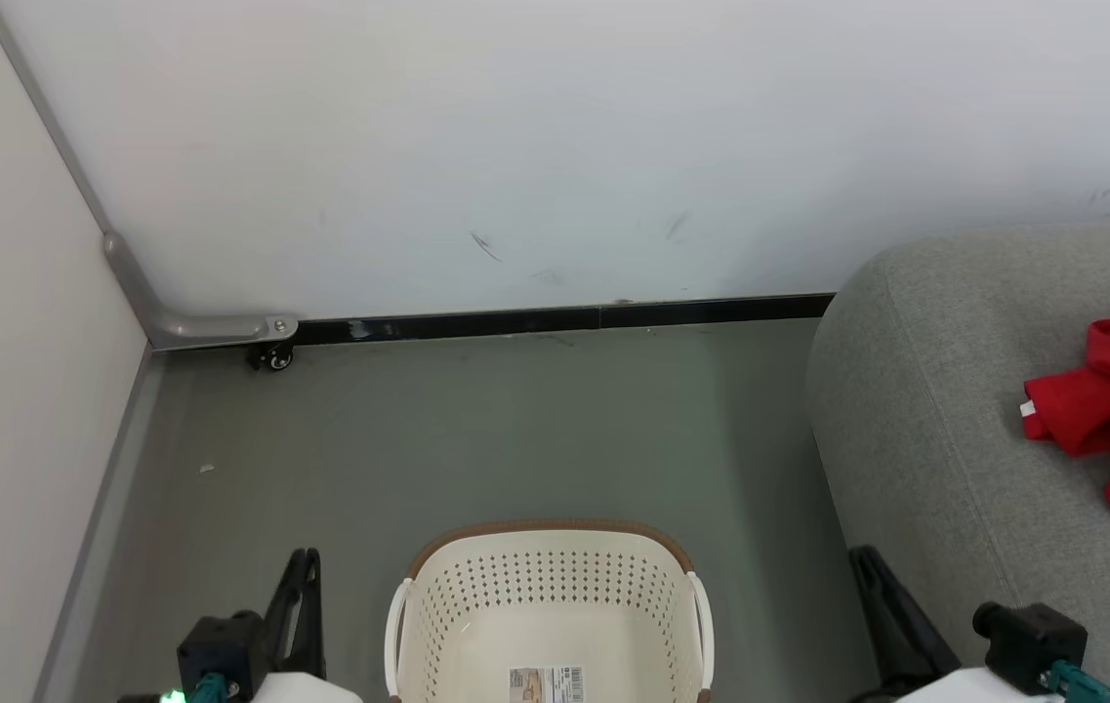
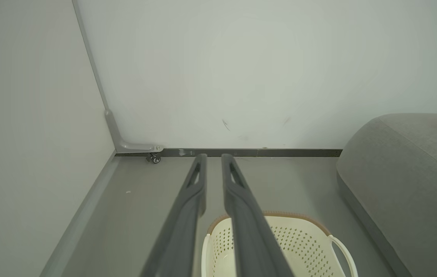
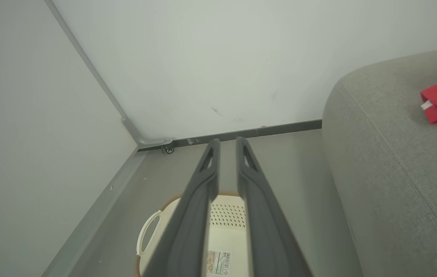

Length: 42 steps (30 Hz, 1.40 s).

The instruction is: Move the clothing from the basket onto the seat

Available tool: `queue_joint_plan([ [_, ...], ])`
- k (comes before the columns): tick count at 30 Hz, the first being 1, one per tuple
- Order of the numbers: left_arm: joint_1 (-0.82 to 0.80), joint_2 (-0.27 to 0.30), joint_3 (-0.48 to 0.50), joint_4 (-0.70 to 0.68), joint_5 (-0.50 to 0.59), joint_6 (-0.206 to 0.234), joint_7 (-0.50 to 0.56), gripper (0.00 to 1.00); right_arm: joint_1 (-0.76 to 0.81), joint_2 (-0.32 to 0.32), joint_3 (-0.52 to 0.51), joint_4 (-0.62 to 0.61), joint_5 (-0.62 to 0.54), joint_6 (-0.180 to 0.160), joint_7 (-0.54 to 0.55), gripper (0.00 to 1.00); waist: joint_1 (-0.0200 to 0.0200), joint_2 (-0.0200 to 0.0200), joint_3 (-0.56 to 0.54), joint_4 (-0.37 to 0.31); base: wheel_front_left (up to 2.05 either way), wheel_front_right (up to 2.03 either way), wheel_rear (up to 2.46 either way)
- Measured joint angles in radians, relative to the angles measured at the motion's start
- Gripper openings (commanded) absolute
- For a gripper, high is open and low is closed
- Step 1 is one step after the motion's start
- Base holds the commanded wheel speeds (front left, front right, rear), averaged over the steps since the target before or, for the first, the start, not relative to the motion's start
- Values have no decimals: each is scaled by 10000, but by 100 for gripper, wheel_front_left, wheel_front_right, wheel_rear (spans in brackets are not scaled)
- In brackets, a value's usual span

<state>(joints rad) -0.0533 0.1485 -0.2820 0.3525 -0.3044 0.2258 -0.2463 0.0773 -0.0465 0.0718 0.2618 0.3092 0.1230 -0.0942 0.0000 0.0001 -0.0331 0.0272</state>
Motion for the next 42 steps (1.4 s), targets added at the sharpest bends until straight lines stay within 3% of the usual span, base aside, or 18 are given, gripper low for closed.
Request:
queue_joint_plan([
  [8, 198, -88, 226, 201, -462, -163, 221, 0, 204, 21, 2, 107, 418, 0, 0, 0, 0, 0, 9, -7, 0, 0, 0],
  [24, 145, -270, 907, 259, -2704, -698, 966, 0, 180, 33, -249, 25, 2800, 0, 201, 0, 13, 0, 58, -58, 0, 0, 0],
  [37, 111, -382, 1400, 121, -4387, -1133, 1436, 0, -8, 29, -456, -13, 4516, 0, 447, 0, 136, 0, 15, -93, 0, 0, 0],
  [42, 109, -472, 1588, 21, -5033, -1342, 1613, 0, -17, 21, -587, -27, 5204, 0, 520, 0, 165, 0, -12, -106, 0, 0, 0],
])
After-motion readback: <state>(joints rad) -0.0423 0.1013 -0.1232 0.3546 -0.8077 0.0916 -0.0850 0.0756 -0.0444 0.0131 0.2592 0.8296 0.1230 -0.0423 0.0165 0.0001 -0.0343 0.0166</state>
